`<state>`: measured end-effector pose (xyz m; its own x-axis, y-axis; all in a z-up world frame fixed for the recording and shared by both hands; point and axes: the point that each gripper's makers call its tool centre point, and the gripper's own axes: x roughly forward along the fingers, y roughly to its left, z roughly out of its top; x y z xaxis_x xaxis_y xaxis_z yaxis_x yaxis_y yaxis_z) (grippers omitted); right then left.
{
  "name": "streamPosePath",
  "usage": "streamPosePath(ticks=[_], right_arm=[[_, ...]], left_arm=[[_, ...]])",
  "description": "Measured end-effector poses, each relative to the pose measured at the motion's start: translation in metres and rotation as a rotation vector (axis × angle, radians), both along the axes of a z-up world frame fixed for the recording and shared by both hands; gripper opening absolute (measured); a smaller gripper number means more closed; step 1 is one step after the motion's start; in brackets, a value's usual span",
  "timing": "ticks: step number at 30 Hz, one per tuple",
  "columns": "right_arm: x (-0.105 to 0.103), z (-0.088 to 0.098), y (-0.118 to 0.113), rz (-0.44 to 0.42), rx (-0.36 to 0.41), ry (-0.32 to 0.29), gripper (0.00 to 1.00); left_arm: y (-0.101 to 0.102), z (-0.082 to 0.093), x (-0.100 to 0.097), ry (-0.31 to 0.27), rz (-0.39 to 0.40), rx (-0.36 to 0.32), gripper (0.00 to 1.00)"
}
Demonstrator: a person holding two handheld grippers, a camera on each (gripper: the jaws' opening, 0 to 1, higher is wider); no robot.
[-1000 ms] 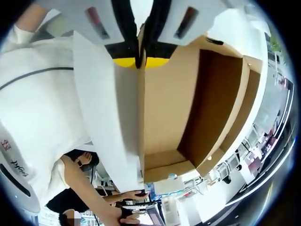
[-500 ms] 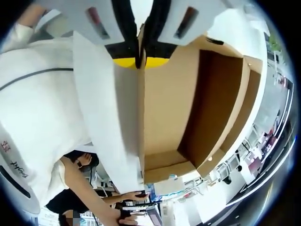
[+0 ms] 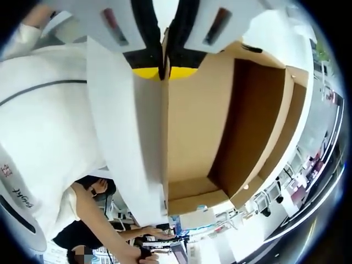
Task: Operate the shoe box by opening the lid, removing the specified soft item, and placing it in the target area until the item is outside and the box remains undamaged.
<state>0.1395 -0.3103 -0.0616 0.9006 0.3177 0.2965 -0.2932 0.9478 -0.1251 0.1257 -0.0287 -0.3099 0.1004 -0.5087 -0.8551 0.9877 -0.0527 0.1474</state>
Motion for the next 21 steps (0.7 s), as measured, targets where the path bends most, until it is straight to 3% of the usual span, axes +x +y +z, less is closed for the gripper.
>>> streamPosePath(ticks=[3, 8, 21], right_arm=[[-0.003, 0.0, -0.014, -0.051, -0.009, -0.004, 0.18], [-0.008, 0.002, -0.034, -0.074, 0.059, -0.018, 0.18], [-0.022, -0.001, -0.046, -0.077, 0.043, -0.023, 0.18]], left_arm=[[0.0, 0.0, 0.0, 0.002, -0.001, 0.001, 0.02], [0.0, 0.0, 0.0, 0.006, 0.0, 0.001, 0.02], [0.001, 0.0, 0.0, 0.006, 0.002, 0.001, 0.02]])
